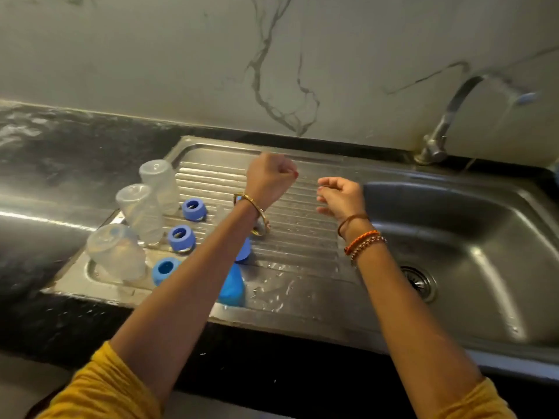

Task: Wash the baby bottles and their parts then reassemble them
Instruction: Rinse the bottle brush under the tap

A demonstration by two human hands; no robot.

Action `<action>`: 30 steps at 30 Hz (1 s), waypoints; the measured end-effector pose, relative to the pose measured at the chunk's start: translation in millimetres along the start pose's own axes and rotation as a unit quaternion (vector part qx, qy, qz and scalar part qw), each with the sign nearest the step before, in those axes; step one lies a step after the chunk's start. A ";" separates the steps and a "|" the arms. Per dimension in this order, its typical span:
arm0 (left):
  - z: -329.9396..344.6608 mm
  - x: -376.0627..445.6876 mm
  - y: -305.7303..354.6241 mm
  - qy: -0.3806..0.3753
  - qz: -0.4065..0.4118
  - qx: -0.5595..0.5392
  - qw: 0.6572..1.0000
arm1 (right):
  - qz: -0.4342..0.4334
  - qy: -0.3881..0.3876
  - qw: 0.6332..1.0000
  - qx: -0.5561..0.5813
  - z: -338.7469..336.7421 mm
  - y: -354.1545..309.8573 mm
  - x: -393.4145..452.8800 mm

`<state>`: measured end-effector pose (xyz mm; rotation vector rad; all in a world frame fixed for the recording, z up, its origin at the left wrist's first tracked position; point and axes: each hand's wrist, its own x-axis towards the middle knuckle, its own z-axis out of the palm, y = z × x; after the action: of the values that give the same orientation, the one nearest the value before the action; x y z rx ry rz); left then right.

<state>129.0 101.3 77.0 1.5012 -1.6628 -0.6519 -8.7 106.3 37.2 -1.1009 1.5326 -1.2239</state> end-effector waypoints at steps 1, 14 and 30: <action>14.0 -5.9 8.1 -0.021 -0.010 -0.032 0.999 | -0.017 0.050 0.998 -0.015 -13.9 4.4 0.9; 234.4 -56.3 93.1 -0.172 -0.186 -0.242 0.937 | -0.021 0.135 0.928 -0.346 -239.9 63.0 -3.7; 402.4 -76.9 208.1 -0.216 -0.257 -0.317 0.887 | 0.125 0.338 0.786 -0.502 -456.7 109.2 26.4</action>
<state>-320.7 159.6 2.9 1.3424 -1.1312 -1.7397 -468.3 196.4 -6.4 -1.0278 2.9790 -0.5508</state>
